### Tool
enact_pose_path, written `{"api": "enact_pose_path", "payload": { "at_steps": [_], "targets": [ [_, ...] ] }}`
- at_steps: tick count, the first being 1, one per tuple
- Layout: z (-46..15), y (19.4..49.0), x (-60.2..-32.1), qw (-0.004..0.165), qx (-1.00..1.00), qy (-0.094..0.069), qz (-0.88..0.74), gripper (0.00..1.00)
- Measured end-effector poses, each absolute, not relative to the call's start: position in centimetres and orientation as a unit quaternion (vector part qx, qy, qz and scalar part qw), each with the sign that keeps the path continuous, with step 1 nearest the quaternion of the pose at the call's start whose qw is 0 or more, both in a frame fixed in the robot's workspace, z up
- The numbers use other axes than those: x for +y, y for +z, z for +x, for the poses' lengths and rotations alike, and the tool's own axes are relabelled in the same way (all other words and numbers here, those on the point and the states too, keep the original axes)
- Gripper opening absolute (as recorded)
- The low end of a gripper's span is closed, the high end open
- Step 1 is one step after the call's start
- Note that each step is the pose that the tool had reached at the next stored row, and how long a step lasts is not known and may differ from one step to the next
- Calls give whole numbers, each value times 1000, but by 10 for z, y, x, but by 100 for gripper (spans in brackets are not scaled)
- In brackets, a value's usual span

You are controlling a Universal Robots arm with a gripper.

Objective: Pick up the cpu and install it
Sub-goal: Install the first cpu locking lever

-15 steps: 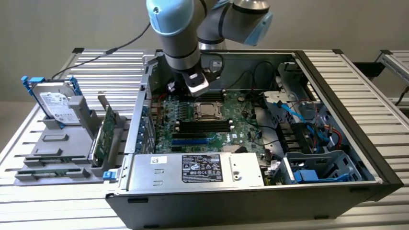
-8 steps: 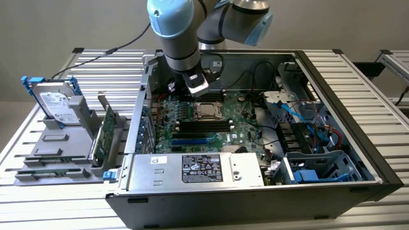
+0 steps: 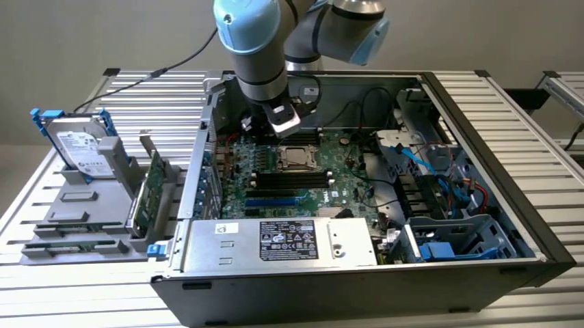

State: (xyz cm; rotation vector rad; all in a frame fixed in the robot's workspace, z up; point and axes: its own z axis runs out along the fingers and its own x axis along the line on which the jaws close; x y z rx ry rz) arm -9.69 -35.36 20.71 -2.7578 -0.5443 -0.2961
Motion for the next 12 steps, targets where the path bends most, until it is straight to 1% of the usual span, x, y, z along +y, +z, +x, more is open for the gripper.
{"api": "enact_pose_path", "payload": {
  "at_steps": [12],
  "targets": [
    [-94, 205, -354, 157, -204, -101, -961, 11]
  ]
}}
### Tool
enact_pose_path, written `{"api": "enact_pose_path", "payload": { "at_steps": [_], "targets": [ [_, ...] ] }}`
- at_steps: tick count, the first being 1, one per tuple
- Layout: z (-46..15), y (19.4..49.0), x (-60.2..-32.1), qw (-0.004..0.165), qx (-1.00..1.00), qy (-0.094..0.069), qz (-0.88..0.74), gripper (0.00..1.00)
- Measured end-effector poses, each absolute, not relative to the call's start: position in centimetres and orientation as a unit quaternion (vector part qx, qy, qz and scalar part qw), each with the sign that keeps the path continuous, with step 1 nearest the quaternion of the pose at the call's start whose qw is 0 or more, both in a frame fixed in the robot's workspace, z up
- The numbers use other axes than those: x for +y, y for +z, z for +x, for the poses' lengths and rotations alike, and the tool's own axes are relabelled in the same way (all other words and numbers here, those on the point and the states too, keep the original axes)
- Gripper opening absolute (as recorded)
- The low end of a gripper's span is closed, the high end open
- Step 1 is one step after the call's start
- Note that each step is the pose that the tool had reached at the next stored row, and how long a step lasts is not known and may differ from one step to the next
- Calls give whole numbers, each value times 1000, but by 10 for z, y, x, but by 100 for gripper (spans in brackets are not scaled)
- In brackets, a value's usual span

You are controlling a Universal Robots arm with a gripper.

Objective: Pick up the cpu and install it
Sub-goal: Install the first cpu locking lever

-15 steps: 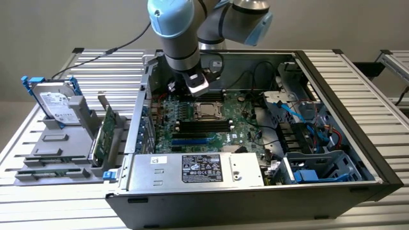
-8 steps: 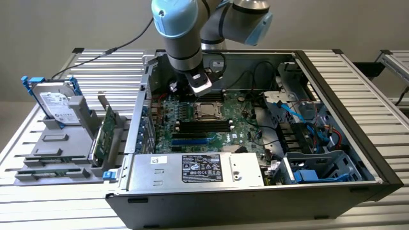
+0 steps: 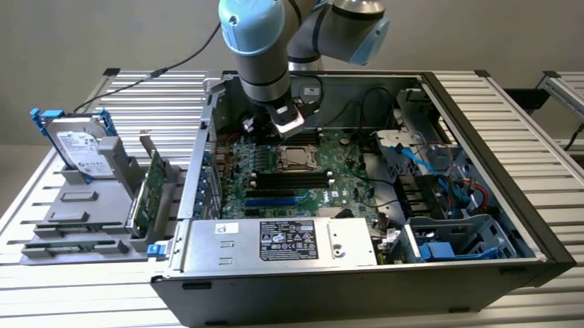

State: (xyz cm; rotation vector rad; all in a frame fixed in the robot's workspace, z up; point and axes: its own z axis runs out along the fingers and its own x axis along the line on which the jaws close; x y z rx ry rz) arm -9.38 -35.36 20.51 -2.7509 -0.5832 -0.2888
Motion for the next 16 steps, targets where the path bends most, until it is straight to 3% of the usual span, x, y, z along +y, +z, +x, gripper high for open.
{"api": "enact_pose_path", "payload": {
  "at_steps": [16],
  "targets": [
    [-82, 199, -354, 151, -228, -95, -957, 11]
  ]
}}
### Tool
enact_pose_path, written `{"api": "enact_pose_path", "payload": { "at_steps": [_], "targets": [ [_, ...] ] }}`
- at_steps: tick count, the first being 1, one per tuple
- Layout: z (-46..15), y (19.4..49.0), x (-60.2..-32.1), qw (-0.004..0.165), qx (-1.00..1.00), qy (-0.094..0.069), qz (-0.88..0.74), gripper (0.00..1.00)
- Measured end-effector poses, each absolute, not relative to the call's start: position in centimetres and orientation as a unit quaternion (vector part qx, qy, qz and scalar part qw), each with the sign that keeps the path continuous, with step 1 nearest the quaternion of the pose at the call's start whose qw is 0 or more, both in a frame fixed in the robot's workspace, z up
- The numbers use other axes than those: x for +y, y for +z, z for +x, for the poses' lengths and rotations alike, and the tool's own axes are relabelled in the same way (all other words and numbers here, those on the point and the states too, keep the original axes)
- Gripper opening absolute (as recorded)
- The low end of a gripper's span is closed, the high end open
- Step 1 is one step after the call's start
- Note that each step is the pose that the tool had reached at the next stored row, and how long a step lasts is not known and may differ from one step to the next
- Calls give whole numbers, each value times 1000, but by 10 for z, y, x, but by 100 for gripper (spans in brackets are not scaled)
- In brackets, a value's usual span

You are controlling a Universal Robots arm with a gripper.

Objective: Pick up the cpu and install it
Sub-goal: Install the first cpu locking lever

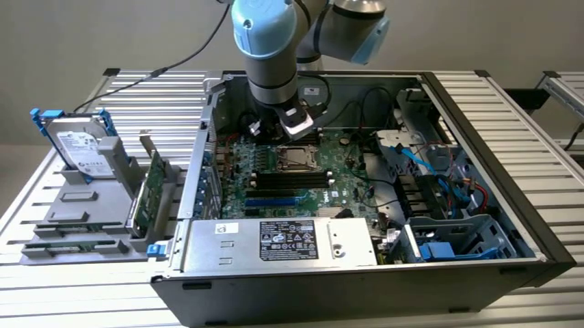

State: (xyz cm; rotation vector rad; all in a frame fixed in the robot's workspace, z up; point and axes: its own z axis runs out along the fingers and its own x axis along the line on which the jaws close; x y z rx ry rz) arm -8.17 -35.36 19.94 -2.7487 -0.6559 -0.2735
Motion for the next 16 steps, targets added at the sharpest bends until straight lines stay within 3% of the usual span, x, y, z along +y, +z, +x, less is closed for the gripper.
{"api": "enact_pose_path", "payload": {
  "at_steps": [16],
  "targets": [
    [-77, 195, -354, 148, -235, -93, -956, 11]
  ]
}}
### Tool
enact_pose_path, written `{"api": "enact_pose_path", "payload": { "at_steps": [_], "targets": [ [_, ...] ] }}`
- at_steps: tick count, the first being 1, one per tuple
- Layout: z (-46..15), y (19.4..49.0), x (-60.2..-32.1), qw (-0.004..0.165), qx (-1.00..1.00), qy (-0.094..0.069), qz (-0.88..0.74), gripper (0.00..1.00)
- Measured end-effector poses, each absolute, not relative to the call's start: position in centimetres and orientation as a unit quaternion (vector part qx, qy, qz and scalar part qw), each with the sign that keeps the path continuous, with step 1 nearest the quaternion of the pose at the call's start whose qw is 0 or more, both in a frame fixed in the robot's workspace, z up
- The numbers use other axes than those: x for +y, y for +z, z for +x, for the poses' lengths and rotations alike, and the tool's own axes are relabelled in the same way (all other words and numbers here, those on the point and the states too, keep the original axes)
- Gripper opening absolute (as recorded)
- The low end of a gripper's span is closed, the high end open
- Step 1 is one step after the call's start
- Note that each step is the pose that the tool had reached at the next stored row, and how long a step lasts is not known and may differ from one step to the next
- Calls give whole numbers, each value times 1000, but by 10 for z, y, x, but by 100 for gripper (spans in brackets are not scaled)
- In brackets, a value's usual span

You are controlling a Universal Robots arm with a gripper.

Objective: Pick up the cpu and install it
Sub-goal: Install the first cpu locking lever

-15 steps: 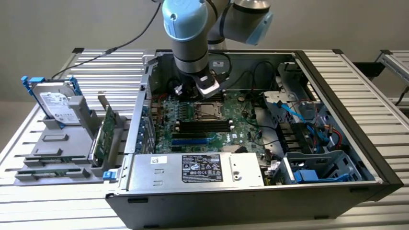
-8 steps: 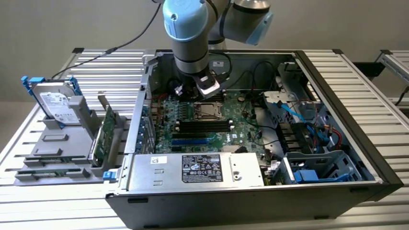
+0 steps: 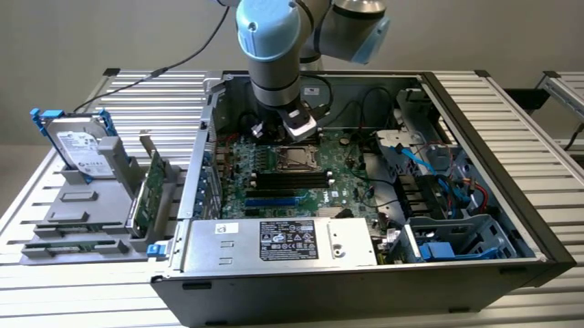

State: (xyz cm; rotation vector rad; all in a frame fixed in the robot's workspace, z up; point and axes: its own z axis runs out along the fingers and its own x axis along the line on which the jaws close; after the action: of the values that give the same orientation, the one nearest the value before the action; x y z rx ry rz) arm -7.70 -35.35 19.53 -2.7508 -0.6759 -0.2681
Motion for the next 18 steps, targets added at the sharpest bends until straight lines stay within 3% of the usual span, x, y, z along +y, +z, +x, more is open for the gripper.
{"api": "enact_pose_path", "payload": {
  "at_steps": [18],
  "targets": [
    [-70, 191, -352, 141, -240, -91, -956, 11]
  ]
}}
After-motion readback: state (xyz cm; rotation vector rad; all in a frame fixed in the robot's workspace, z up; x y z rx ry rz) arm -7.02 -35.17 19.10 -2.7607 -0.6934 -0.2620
